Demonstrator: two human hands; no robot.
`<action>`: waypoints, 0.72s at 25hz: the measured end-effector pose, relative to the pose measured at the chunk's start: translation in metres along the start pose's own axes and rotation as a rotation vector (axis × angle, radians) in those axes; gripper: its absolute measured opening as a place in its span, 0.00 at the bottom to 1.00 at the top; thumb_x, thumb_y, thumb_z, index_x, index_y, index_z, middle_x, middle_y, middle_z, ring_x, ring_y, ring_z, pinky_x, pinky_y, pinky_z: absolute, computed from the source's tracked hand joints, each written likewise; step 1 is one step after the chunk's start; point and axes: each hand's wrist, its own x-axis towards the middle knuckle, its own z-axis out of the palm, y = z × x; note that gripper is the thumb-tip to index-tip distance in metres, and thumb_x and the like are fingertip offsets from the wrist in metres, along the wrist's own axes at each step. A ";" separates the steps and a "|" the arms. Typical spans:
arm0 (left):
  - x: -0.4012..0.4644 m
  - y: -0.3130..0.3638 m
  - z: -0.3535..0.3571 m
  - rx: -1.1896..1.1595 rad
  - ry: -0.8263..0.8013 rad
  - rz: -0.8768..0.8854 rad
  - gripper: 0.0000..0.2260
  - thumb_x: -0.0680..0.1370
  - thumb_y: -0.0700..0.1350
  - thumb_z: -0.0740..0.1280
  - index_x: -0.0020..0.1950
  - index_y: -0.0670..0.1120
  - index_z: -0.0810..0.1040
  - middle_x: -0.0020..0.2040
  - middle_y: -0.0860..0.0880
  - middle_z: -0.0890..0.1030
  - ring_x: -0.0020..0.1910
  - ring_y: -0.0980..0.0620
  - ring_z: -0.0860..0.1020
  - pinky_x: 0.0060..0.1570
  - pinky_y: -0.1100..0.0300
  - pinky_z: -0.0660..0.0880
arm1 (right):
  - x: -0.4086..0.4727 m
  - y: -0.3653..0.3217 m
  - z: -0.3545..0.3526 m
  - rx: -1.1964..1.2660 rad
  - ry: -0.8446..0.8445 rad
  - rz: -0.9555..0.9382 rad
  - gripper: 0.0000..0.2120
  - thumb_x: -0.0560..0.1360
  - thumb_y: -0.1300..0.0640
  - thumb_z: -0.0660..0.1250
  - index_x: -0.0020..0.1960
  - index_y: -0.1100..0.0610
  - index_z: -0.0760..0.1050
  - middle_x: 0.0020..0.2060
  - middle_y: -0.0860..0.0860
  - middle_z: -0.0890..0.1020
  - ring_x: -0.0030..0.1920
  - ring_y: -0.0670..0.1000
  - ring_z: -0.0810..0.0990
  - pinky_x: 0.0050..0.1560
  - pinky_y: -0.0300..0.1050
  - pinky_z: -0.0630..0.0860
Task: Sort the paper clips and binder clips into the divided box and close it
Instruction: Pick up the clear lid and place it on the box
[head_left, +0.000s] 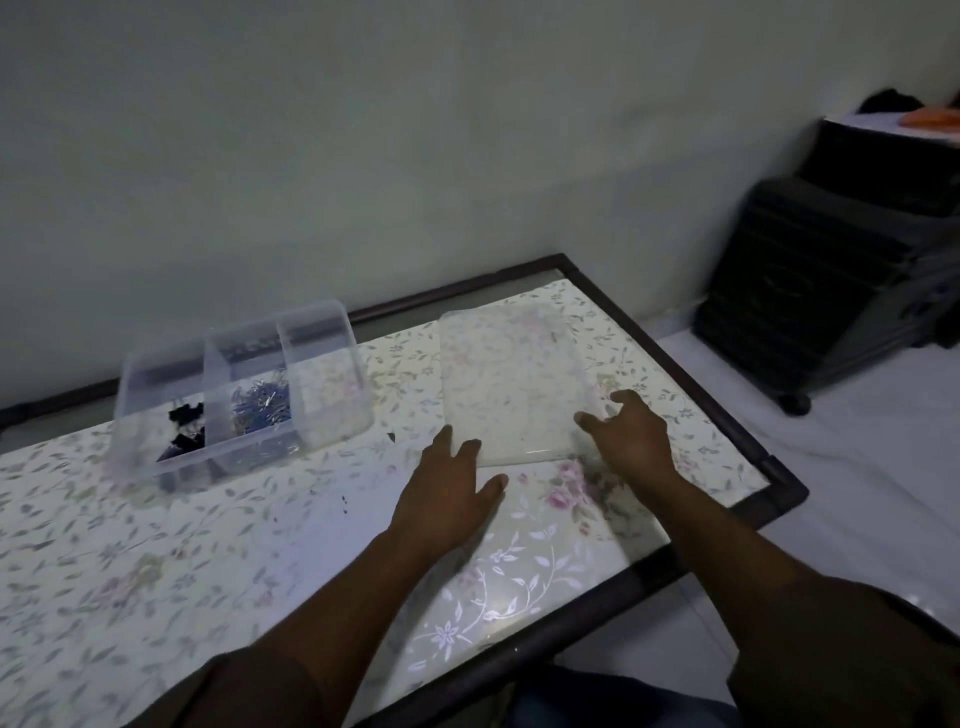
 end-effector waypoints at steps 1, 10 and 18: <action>-0.001 -0.003 0.000 -0.025 -0.012 0.002 0.29 0.80 0.62 0.60 0.78 0.51 0.63 0.81 0.42 0.55 0.79 0.42 0.58 0.74 0.51 0.61 | 0.002 0.000 -0.004 0.164 -0.020 0.077 0.29 0.72 0.44 0.75 0.68 0.57 0.75 0.60 0.59 0.80 0.58 0.59 0.81 0.59 0.55 0.79; -0.019 -0.042 -0.084 -0.545 0.076 -0.017 0.17 0.83 0.53 0.60 0.68 0.49 0.75 0.69 0.47 0.77 0.65 0.47 0.77 0.61 0.57 0.70 | -0.051 -0.095 -0.025 0.441 -0.246 -0.167 0.08 0.76 0.59 0.71 0.49 0.63 0.85 0.40 0.53 0.83 0.33 0.50 0.74 0.34 0.43 0.70; -0.029 -0.123 -0.240 -1.595 0.402 -0.261 0.26 0.82 0.63 0.52 0.56 0.42 0.74 0.52 0.37 0.83 0.51 0.40 0.83 0.54 0.45 0.79 | -0.095 -0.197 0.038 -0.503 0.196 -1.099 0.08 0.79 0.52 0.63 0.51 0.53 0.79 0.41 0.52 0.77 0.37 0.61 0.79 0.32 0.46 0.67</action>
